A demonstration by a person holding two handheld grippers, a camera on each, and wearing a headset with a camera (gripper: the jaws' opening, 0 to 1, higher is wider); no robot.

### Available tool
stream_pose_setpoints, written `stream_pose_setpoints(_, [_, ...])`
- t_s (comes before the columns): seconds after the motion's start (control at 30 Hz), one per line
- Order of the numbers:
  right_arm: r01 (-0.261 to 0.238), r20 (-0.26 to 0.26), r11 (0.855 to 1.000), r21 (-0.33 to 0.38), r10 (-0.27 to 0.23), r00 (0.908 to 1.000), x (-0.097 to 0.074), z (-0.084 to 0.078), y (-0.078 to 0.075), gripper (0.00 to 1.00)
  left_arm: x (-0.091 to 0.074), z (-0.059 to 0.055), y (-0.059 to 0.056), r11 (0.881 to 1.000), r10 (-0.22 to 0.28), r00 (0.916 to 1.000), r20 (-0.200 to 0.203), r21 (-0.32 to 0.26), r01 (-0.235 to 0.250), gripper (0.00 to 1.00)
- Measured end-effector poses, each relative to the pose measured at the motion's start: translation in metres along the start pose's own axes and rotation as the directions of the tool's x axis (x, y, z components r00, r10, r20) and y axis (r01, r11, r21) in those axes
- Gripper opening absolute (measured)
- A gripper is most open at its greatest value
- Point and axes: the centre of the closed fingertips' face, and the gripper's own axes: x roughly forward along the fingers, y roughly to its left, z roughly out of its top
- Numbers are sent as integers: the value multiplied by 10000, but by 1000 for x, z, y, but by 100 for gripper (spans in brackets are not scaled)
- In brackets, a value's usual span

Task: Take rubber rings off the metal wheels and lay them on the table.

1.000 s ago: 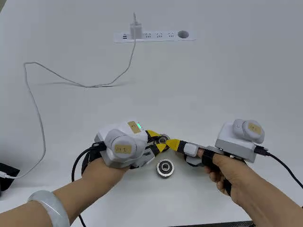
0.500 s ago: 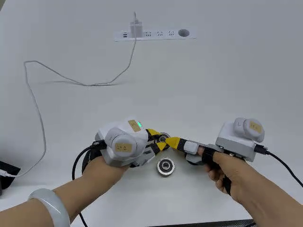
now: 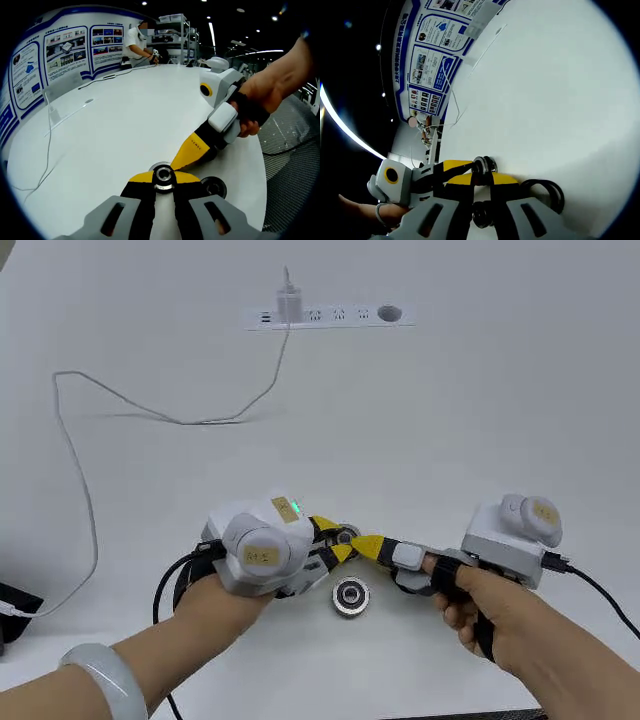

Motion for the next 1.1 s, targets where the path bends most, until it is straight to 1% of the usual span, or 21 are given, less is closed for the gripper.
stream_pose_setpoints(0.17, [35,-31,10000,-30,-35,10000,-2,0,0,13,0,0,0,10000,-16,10000,-14,29,16,13])
stream_pose_setpoints(0.27, [185,1,9996,-219,-185,9998,-4,0,-2,7,0,0,0,10000,-15,10000,-18,40,15,13])
stream_pose_setpoints(0.33, [132,73,9996,-236,-130,9999,-6,2,-2,4,0,0,0,10000,-18,10000,-22,41,18,13])
stream_pose_setpoints(0.37, [123,52,9992,-370,-121,9999,-6,2,-2,4,0,0,0,10000,-23,10000,-24,48,23,13])
stream_pose_setpoints(0.83, [172,-47,9986,-509,-175,9998,-6,2,-2,2,0,-1,0,10000,-31,10000,-44,46,31,13])
stream_pose_setpoints(1.03, [297,39,9977,-605,-296,9996,-6,2,-1,1,0,0,0,10000,-33,10000,-14,30,33,13])
stream_pose_setpoints(1.1, [257,69,9978,-613,-254,9997,-6,3,1,1,0,0,0,10000,-37,10000,-14,35,37,13])
